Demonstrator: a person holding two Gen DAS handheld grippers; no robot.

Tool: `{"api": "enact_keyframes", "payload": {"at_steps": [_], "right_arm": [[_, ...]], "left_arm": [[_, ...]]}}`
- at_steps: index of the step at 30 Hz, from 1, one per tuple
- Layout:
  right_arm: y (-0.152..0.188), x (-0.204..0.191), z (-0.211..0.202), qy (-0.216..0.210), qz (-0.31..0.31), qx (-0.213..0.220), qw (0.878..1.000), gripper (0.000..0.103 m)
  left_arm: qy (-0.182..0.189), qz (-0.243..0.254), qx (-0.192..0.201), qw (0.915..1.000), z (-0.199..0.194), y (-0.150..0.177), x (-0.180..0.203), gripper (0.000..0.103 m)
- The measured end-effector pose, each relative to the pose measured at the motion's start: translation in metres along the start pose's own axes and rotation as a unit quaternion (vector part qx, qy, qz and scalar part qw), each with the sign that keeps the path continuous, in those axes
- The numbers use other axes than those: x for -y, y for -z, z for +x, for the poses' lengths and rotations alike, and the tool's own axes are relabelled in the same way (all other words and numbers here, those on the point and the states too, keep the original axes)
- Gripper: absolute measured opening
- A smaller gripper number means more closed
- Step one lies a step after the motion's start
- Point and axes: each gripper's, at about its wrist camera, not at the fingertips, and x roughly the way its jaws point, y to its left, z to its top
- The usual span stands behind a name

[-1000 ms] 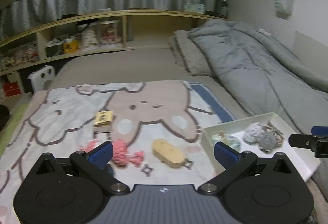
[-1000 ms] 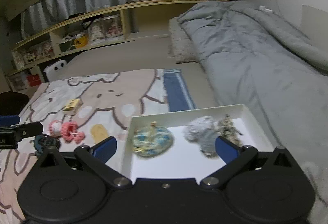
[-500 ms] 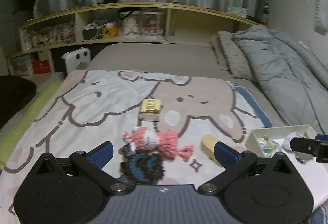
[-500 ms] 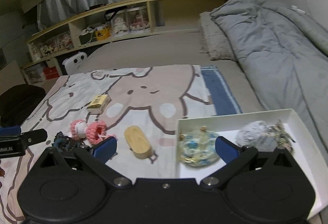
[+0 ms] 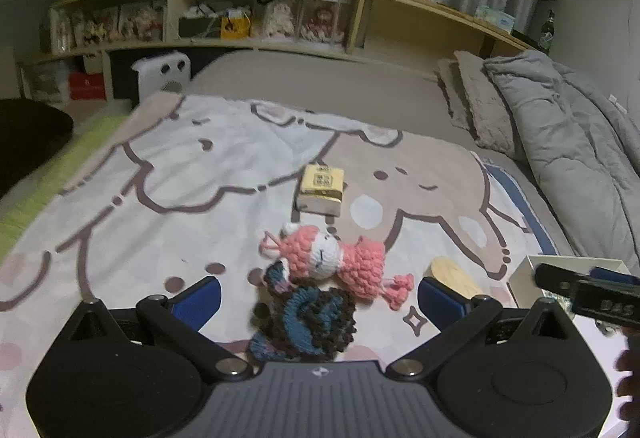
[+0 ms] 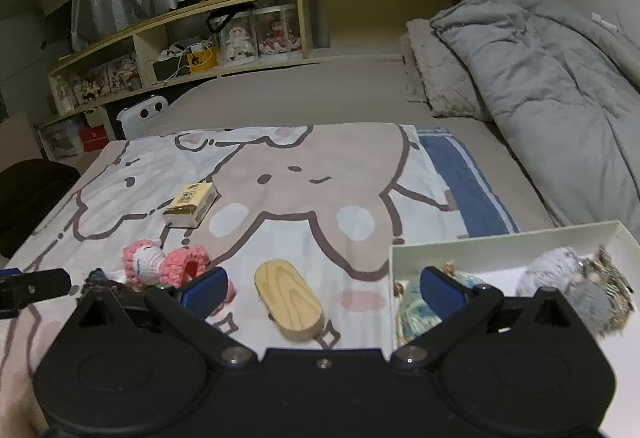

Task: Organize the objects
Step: 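Grasp the dark crochet toy with the left tool while the right tool grasps the wooden block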

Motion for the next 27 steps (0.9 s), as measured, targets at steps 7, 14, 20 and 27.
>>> {"api": "enact_keyframes", "payload": {"at_steps": [7, 14, 20, 27], "right_arm": [[0.009, -0.007, 0.045, 0.006, -0.035, -0.029, 0.999, 0.092], [0.018, -0.011, 0.084, -0.018, -0.037, -0.057, 0.997, 0.081], [0.024, -0.018, 0.103, -0.029, -0.056, -0.057, 0.996, 0.07], [0.036, -0.029, 0.109, -0.034, -0.093, -0.069, 0.993, 0.052]], "left_arm": [[0.017, -0.013, -0.03, 0.9993, 0.029, 0.007, -0.002, 0.098], [0.012, -0.03, -0.055, 0.9979, 0.058, 0.012, -0.013, 0.093], [0.023, -0.05, -0.07, 0.996, 0.074, 0.017, -0.022, 0.082], [0.029, -0.064, -0.08, 0.9943, 0.08, 0.021, -0.027, 0.076]]}}
